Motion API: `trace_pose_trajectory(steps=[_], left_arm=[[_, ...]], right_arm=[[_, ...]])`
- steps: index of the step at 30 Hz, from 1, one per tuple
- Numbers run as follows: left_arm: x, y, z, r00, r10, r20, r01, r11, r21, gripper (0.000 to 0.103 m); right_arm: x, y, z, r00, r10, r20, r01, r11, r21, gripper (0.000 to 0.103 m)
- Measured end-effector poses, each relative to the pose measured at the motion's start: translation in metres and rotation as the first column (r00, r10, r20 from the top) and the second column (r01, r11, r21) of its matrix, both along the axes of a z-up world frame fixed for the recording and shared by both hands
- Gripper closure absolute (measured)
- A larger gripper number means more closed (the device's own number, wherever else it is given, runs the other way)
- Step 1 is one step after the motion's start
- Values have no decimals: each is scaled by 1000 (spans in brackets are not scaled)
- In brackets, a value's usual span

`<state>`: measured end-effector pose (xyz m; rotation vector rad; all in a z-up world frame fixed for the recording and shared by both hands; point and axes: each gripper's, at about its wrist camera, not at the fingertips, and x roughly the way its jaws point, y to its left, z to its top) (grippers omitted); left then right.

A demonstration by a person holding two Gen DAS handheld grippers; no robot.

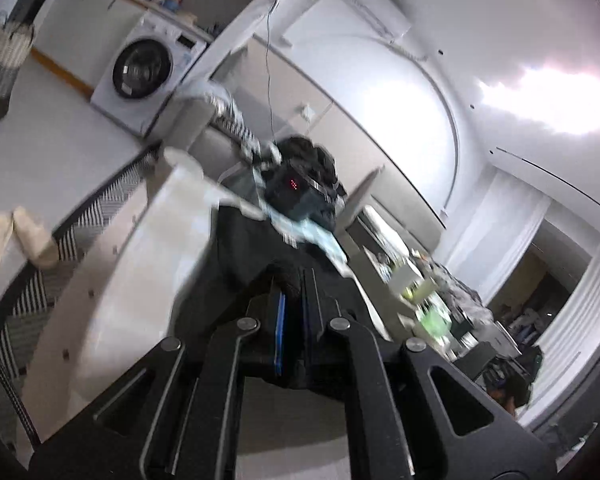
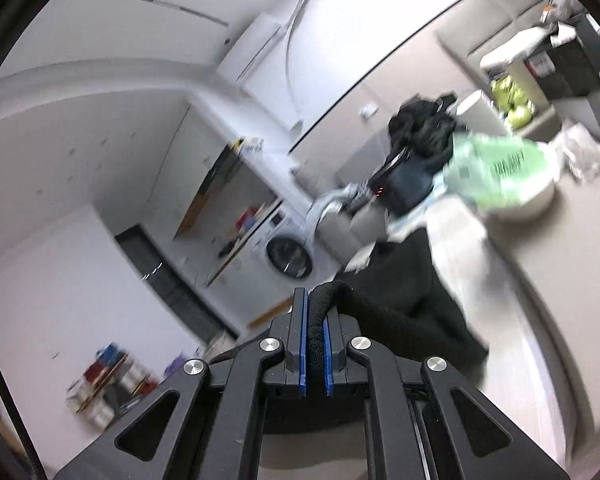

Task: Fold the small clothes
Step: 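Lift the held hem high and carry it toward the collar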

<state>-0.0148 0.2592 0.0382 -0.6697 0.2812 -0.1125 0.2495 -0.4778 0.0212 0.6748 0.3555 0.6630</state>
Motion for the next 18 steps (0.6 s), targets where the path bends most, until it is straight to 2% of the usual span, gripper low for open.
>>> trace_pose_trajectory(steps=[3,9,13,18], left_arm=[[39,5,15,999,30,35,-30,1000,8,99],[134,21,42,997,51,49,-51,999,-5,99],[194,28,49,998,61,19,-61,998,12,99],[276,42,49,998,67,-19,-67,998,13,99]], right_arm=[[31,9,17,997,-80,11,80,997,-17,97],[96,27,51,986,-159,49,160,987,-12,97],[142,44,64,982,-186,41,187,982,-39,97],[197,60,65,976,-219,-1,218,974,-66,97]])
